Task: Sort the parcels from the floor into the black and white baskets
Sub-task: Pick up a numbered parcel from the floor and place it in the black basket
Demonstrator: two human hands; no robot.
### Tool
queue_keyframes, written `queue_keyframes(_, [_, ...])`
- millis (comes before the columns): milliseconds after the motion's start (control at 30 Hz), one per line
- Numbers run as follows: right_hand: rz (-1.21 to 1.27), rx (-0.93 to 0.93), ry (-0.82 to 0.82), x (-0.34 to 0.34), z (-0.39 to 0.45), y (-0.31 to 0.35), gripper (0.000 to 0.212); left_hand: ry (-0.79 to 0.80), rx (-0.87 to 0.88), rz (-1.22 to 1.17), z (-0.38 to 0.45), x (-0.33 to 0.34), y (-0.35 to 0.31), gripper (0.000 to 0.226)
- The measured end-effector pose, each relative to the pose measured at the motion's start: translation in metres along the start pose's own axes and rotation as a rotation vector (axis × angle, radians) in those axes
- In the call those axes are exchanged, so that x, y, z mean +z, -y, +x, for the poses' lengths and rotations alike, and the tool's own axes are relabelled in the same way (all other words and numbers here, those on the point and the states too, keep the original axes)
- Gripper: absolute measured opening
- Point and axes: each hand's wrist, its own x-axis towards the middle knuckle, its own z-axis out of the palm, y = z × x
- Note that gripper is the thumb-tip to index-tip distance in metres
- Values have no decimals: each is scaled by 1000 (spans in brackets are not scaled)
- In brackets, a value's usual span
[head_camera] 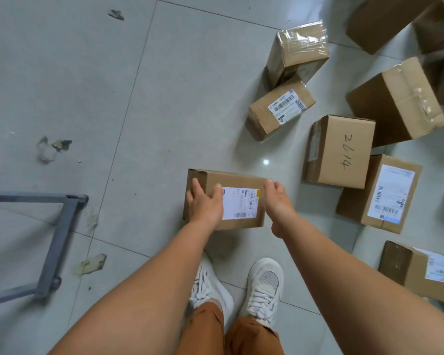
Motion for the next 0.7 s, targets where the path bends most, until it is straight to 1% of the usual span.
queue_keyframes(100, [0, 56, -12, 10, 19, -1, 61, 59, -5, -53, 17, -3, 8, 64])
queue_keyframes(233, [19, 105, -33, 21, 40, -6, 63, 146, -10, -110, 35, -3, 18, 61])
queue_keyframes(367, [33, 128, -34, 28, 55, -12, 64, 89, -22, -115, 47, 1, 20, 63])
queue_keyframes(500, [69, 112, -17, 32, 60, -16, 55, 96, -68, -119, 58, -2, 17, 64])
queue_keyframes(567, [109, 106, -25, 30, 54, -16, 53, 77, -89, -142, 56, -9, 15, 62])
queue_keyframes(700, [188, 62, -39, 18, 17, -6, 50, -7, -105, -218, 26, -34, 5, 57])
